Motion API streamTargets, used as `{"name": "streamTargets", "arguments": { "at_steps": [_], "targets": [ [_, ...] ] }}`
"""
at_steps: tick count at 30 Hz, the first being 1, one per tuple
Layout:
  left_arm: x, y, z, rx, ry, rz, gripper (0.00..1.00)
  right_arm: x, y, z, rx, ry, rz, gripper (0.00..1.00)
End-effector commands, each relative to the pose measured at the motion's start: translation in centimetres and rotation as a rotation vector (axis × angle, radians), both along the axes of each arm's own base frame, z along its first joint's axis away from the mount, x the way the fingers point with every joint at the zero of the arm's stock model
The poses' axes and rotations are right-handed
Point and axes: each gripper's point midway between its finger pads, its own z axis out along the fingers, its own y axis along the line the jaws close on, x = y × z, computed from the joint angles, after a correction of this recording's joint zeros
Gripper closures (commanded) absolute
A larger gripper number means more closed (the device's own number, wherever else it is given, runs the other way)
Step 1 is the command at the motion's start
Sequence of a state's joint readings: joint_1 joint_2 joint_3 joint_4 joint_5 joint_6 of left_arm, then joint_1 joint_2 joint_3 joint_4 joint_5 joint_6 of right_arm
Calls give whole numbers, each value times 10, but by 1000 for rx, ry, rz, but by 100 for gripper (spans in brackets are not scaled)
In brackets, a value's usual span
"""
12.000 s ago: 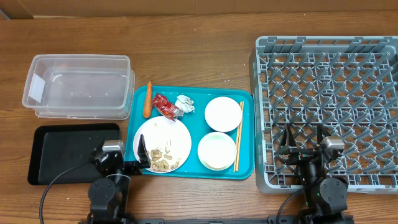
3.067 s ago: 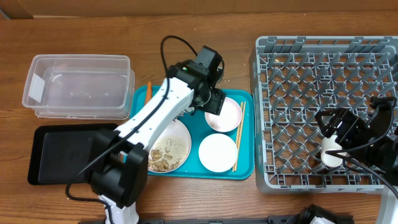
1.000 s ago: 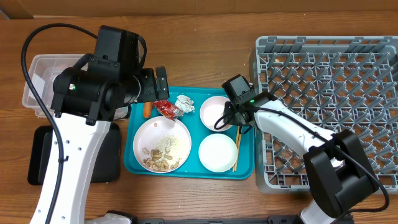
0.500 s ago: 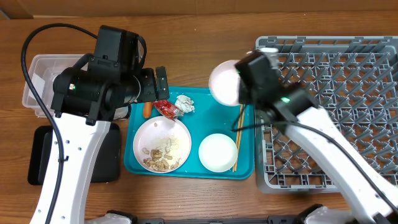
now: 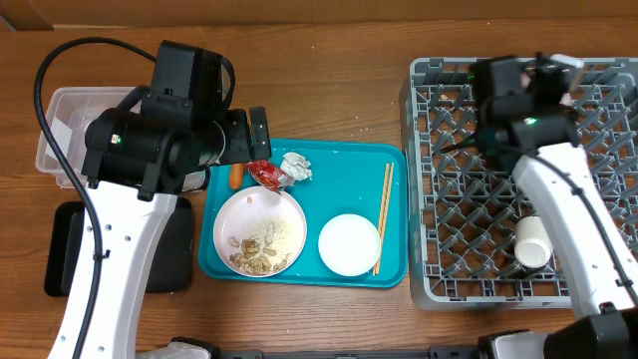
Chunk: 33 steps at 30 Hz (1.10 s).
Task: Sort waste into correct bins and load items into the dishwasher
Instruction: 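Carry the pink bowl to the rack's upper right and release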
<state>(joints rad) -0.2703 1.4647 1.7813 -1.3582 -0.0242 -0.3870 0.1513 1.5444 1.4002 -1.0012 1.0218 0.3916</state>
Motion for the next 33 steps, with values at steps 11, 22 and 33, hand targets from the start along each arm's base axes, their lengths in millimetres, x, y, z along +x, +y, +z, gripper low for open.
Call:
{"name": "streamTargets", "arguments": {
  "at_steps": [11, 22, 33],
  "targets": [
    [3, 2, 3, 3, -10, 17, 0, -3, -9, -35, -90, 169, 8, 96],
    [3, 2, 3, 3, -10, 17, 0, 10, 2, -55, -231, 220, 26, 96],
    [3, 2, 3, 3, -10, 17, 0, 8, -30, -63, -223, 216, -64, 96]
  ]
}}
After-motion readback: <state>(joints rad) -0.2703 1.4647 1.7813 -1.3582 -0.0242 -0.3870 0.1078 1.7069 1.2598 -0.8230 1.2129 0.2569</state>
